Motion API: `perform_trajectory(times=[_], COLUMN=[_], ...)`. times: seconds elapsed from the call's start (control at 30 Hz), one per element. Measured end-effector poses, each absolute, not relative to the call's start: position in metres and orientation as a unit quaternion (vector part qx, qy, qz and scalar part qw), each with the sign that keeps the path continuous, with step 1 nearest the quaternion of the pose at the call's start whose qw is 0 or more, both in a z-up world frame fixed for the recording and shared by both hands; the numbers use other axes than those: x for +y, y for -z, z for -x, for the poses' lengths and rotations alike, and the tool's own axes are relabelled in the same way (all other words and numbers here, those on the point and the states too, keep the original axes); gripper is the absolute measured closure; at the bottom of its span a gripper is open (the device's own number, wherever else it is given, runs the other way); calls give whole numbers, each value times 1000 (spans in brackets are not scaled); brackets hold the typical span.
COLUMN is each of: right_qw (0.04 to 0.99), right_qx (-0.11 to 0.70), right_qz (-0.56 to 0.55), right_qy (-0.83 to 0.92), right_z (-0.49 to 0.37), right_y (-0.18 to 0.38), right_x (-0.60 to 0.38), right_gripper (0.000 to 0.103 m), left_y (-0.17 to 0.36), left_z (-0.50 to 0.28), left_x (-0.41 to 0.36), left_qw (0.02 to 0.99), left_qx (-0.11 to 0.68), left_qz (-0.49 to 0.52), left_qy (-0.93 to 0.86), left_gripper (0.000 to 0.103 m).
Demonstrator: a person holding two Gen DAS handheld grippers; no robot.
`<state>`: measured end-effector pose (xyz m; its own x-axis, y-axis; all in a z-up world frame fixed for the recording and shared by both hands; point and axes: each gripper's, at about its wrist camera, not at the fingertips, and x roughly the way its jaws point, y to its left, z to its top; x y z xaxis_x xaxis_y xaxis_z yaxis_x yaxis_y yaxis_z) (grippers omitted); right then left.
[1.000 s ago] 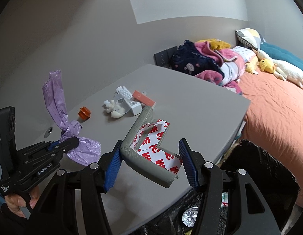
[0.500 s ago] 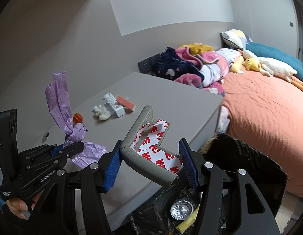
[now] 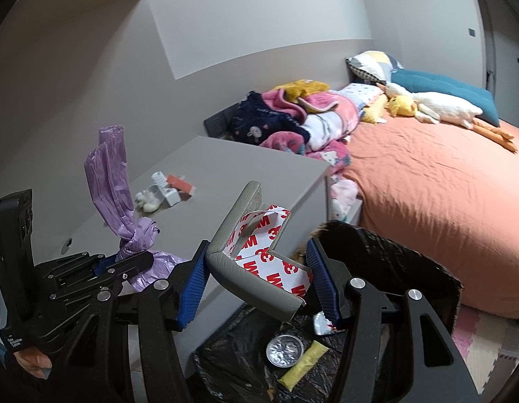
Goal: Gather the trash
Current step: 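Carry the purple bag and grey corner piece over the bin and open both tools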
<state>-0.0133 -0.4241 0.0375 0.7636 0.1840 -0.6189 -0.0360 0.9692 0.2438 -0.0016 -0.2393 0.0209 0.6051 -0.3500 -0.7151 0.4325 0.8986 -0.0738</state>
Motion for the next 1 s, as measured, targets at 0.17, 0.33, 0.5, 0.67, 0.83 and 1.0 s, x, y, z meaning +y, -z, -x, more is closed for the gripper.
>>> perform_trajectory(times=[0.17, 0.33, 0.5, 0.67, 0.83, 1.0], right_qw=[932, 931, 929, 930, 932, 932], right_qx=[339, 341, 342, 336, 325, 324], right_qz=[-120, -130, -140, -151, -160, -161], right_qy=[-38, -17, -1, 15, 36, 37], right_z=[25, 34, 39, 46, 53, 55], right_y=[-35, -31, -29, -29, -31, -31], right_x=[-444, -464, -479, -493, -506, -509], right_gripper=[44, 44, 44, 27, 21, 21], left_y=[-17, -11, -5, 0, -1, -2], left_z=[4, 10, 14, 16, 24, 24], left_x=[-262, -288, -307, -319, -324, -321], left_qw=[885, 873, 860, 847, 856, 857], left_qx=[391, 398, 408, 423, 403, 403], left_qz=[-65, -71, -76, -87, -103, -97], left_qy=[244, 271, 298, 311, 308, 307], left_gripper=[91, 91, 91, 28, 7, 7])
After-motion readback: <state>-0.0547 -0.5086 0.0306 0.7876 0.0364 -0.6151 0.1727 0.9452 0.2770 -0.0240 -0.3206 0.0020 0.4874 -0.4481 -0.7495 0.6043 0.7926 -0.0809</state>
